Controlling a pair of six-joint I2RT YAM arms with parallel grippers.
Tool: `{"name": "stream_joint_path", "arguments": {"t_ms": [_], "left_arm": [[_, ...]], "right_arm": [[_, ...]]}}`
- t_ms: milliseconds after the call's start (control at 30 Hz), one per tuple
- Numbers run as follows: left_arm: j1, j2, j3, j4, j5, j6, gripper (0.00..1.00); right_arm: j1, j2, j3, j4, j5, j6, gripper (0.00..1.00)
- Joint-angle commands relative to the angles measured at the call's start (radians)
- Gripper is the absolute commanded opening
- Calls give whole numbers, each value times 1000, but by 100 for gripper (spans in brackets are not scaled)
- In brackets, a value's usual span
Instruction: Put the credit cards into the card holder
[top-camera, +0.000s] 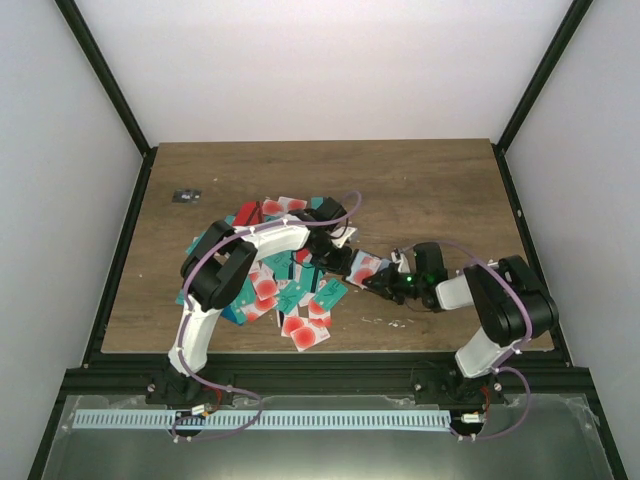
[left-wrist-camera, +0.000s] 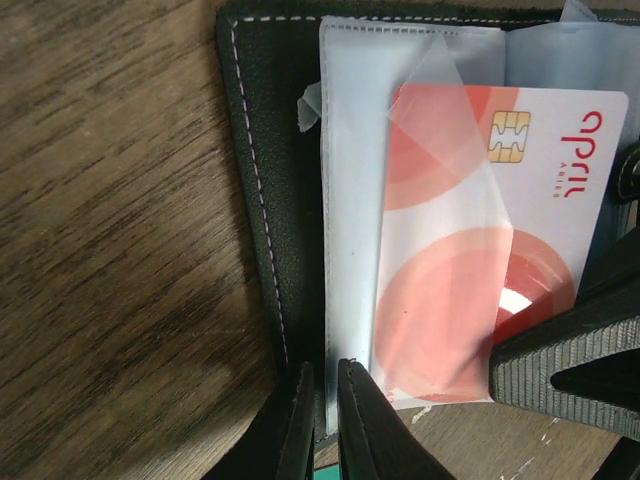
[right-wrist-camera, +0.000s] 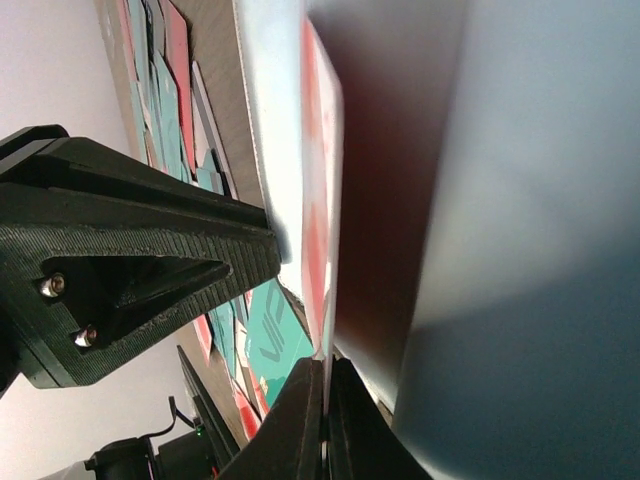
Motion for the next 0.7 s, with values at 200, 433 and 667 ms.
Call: {"name": "stream_joint_path", "arguments": {"t_ms": [200,433,667], "left_arm": [[-16,33,-45,-86,41,-14,10],[-16,28,-41,-88,63,-24,10],[-13,22,-39,-89,56,-33,10]], "right_arm": [[29,78,68,7,-16,2,1],[38,120,117,-29,-23,3,3],[40,111,131,-96,-8,-15,20]]}}
